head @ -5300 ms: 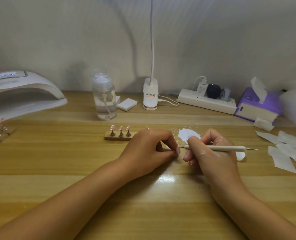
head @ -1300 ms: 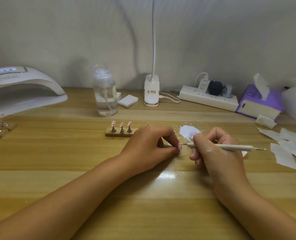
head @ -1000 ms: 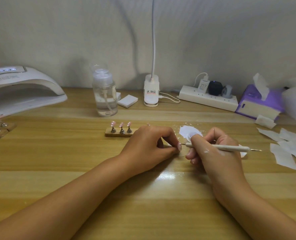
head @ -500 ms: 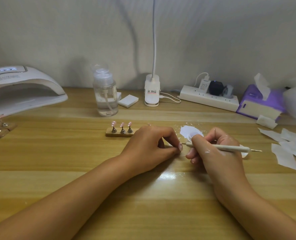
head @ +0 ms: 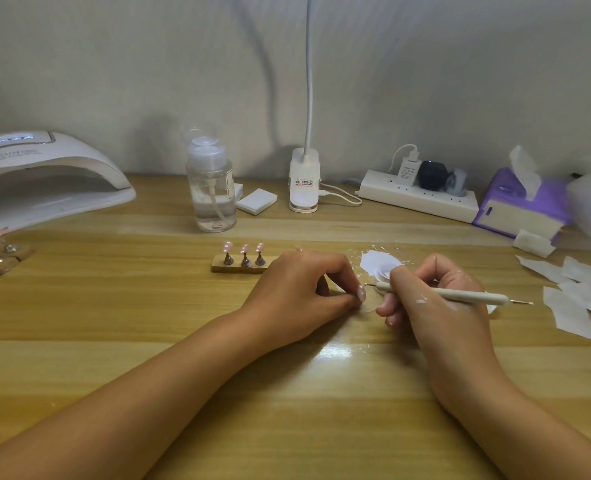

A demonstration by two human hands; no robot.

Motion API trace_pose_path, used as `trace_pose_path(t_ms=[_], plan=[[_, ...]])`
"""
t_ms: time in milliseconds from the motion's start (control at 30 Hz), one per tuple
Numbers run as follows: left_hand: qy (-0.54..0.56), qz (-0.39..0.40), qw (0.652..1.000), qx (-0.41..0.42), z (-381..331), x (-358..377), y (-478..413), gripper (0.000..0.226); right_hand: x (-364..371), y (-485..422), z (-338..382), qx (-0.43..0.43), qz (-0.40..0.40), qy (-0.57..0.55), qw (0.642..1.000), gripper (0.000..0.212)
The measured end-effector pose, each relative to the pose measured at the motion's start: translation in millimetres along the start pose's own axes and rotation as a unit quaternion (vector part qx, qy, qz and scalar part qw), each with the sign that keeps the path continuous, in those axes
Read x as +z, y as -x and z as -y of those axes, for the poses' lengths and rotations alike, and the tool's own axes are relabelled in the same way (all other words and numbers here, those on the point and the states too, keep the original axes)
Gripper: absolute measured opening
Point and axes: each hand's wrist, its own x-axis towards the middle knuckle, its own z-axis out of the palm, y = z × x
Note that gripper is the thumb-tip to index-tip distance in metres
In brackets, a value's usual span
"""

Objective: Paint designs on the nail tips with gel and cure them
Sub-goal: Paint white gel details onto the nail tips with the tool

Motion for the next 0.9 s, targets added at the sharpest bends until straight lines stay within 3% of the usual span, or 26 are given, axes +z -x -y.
trace_pose_path(t_ms=[100,433,900], plan=[[-0.002,0.003,1.000,-0.005,1.2,-0.2,0.0,0.026,0.8,0.2,1.6,0.004,-0.003,-0.013,1.000,0.020],[0.004,0.005,1.000,-0.027,3.1,1.2,-0.4,0.011,0.7,-1.7,-0.6,0.004,-0.009,-0.009,1.000,0.036],[0.000,0.006,1.000,-0.024,1.2,0.4,-0.5,0.019,1.3,-1.6,-2.6,0.002,-0.011,0.013,1.000,0.029]])
